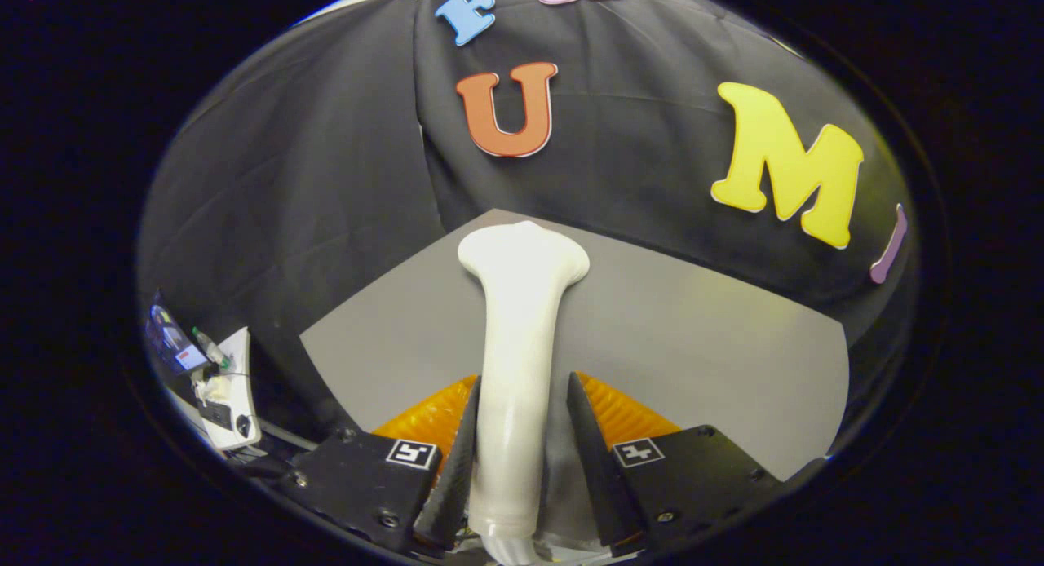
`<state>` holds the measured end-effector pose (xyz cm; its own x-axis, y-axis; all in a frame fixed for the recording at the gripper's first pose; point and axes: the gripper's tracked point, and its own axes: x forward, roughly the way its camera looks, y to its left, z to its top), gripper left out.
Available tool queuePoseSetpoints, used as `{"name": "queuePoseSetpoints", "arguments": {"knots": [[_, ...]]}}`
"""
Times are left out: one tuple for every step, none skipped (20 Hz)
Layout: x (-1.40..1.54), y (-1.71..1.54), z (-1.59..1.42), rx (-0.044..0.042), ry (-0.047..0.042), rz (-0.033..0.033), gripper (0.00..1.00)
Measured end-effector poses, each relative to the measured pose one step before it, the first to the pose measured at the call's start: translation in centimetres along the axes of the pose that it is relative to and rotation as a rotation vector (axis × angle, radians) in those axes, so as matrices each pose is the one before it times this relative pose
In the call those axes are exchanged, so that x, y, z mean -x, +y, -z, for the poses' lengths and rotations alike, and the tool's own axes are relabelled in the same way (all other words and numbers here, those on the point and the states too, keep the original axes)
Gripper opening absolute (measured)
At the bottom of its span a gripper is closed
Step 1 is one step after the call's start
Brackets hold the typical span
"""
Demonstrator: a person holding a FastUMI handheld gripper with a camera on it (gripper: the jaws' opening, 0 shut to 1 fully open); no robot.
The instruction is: Iron the clothes twice with a garment steamer, once on the left side and once on the right side.
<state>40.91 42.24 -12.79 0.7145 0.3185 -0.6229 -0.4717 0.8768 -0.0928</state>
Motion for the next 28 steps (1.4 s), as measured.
{"name": "queuePoseSetpoints", "arguments": {"knots": [[0.161,0.282,0.069,0.00180,-0.01301,0.00506,0.60],[0.051,0.444,-0.016,-0.00833,-0.00037,-0.00508,0.58],[0.107,0.144,0.080,-0.01807,-0.00469,0.01283,0.49],[0.018,0.021,-0.109,-0.00893,-0.01190,0.01080,0.43],[-0.239,-0.013,-0.080,-0.00074,-0.01482,0.00941,0.41],[0.059,-0.043,-0.123,0.00072,-0.01434,0.00382,0.40],[-0.018,-0.088,0.106,-0.02098,-0.00806,0.00121,0.39],[0.146,-0.063,0.062,-0.02795,0.00031,-0.00351,0.38],[0.459,-0.097,0.112,-0.03932,0.00349,-0.01397,0.36],[0.539,-0.007,-0.011,-0.06281,-0.00946,-0.02190,0.36],[0.641,-0.022,-0.438,-0.03237,-0.01795,-0.00785,0.36],[0.843,-0.483,-0.829,-0.01220,-0.03611,0.00542,0.36],[1.078,-0.479,-0.947,-0.00092,-0.03839,0.00441,0.36],[1.121,-0.116,-0.741,-0.00852,-0.03636,-0.00423,0.36],[1.355,0.077,-0.522,-0.01766,-0.02860,-0.00861,0.36],[1.325,-0.114,-0.578,-0.01995,-0.02544,-0.00575,0.36],[1.319,-0.271,-0.527,-0.01922,-0.02676,-0.00244,0.36],[1.237,-0.386,-0.708,-0.01057,-0.02431,0.00088,0.36],[1.231,-0.537,-0.437,-0.00845,-0.02073,0.00474,0.36],[1.205,-0.529,-0.485,-0.00800,-0.01904,0.00953,0.35],[1.201,-0.714,-0.554,-0.00110,-0.01761,0.01381,0.35],[0.613,-0.589,-0.231,0.00527,-0.01510,0.01821,0.35],[1.562,-1.130,-0.499,0.00042,-0.02050,0.01943,0.35],[1.269,-0.844,-0.524,-0.00259,-0.01993,0.01937,0.35],[1.366,-0.852,-0.532,-0.00582,-0.01882,0.02044,0.35],[1.362,-1.022,-0.563,-0.00571,-0.02021,0.02363,0.35],[1.171,-0.916,-0.456,-0.00271,-0.01565,0.01958,0.35],[1.217,-0.944,-0.527,-0.00482,-0.01811,0.02344,0.35]]}}
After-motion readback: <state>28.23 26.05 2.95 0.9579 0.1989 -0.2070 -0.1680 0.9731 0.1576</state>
